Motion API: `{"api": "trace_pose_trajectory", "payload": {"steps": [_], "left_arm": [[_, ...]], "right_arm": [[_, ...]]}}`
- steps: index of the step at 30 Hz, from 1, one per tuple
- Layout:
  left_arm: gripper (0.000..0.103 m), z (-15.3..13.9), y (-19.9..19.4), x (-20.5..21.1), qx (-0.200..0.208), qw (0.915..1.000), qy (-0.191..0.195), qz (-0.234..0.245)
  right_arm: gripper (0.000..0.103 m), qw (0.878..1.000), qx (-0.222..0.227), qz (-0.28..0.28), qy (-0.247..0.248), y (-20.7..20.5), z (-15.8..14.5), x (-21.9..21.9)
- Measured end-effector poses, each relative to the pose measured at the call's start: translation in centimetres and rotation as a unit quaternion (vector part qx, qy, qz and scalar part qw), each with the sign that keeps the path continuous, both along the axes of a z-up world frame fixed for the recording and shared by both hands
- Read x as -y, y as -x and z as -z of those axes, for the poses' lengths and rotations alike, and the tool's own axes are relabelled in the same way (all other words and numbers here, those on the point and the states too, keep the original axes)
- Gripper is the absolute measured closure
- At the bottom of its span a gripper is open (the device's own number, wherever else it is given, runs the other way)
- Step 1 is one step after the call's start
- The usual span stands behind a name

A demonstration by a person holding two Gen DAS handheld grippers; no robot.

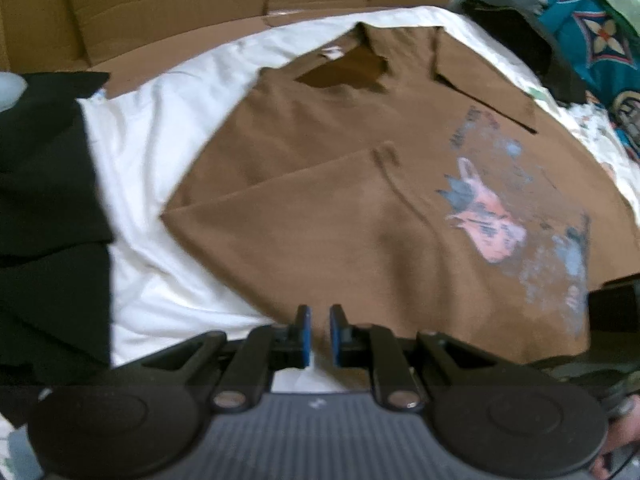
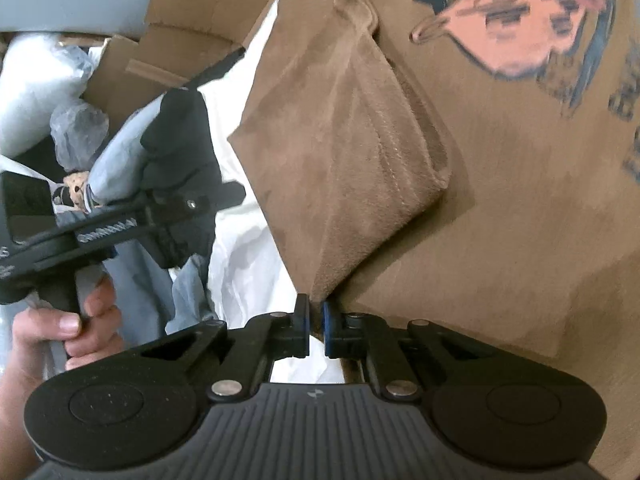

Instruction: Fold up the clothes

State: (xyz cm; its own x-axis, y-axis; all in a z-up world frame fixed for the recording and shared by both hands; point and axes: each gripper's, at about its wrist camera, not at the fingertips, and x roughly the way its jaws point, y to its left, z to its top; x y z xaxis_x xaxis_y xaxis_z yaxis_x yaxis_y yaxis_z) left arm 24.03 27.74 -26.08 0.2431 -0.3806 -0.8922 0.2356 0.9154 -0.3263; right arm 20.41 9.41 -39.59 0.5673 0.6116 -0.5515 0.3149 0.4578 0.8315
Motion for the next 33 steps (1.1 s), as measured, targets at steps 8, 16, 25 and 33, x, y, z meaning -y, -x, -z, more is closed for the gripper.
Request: {"api": "trace_pose_trajectory", "payload": {"steps": [8, 16, 25, 33], "left_arm": [[0.091, 1.5, 1.4, 2.4, -0.025, 0.9979, 0.037, 0.048], [0.091, 3.2, 2.8, 3.4, -0.030, 0.9968, 0.026, 0.070], [0.092, 2.2, 3.3, 3.8, -0.024, 0.9955, 0.044, 0.080], [0.091, 3.4, 4.0, 5.1, -0.042, 0.9926, 0.046, 0.104]], "right_arm": [[0.097, 1.000, -0.022, 0.017, -0.004, 0.7, 0.4, 0.9], [0.088, 0.997, -0.029, 0.068, 0.039, 2.6, -1.3, 4.8], [0.072, 0.992, -0.034, 0.117, 0.014, 2.2, -0.2, 6.3], [0.100, 0.988, -0.029, 0.137, 0.065, 3.1, -1.6, 7.2]]}}
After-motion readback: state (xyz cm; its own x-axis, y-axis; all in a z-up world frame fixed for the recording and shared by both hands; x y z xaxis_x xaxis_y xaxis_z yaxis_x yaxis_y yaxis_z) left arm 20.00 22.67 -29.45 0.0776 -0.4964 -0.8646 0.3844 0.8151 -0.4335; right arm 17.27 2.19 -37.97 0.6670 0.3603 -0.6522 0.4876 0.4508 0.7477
